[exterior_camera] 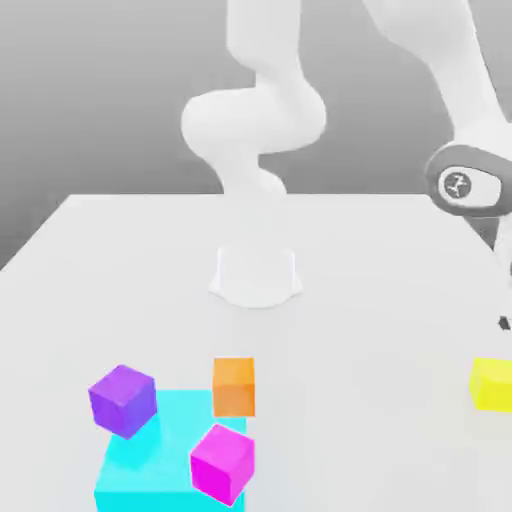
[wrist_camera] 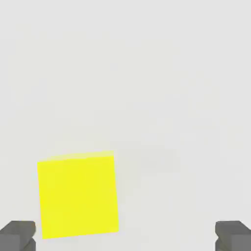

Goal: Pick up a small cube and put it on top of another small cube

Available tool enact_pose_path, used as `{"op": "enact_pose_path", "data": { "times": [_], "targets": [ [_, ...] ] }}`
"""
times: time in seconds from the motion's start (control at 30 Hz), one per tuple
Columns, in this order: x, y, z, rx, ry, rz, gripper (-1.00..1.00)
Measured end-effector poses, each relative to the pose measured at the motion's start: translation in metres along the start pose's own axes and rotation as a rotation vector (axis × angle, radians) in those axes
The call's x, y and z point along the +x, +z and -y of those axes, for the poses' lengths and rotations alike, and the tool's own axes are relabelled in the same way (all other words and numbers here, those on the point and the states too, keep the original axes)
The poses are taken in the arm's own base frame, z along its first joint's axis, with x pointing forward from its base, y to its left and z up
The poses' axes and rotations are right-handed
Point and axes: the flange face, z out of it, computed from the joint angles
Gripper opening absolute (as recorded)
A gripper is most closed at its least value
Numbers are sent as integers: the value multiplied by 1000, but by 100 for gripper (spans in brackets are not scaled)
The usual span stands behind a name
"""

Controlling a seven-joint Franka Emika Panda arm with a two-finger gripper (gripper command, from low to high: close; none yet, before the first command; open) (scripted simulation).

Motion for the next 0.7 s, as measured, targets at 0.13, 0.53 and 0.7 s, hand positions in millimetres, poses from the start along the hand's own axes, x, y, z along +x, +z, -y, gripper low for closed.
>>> {"op": "enact_pose_path", "data": {
  "times": [0.13,0.53,0.7],
  "targets": [
    [-3,46,3,1,-10,6,-100],
    [-2,-8,0,0,-2,7,-100],
    [26,-45,-119,-29,415,9,-100]
  ]
}}
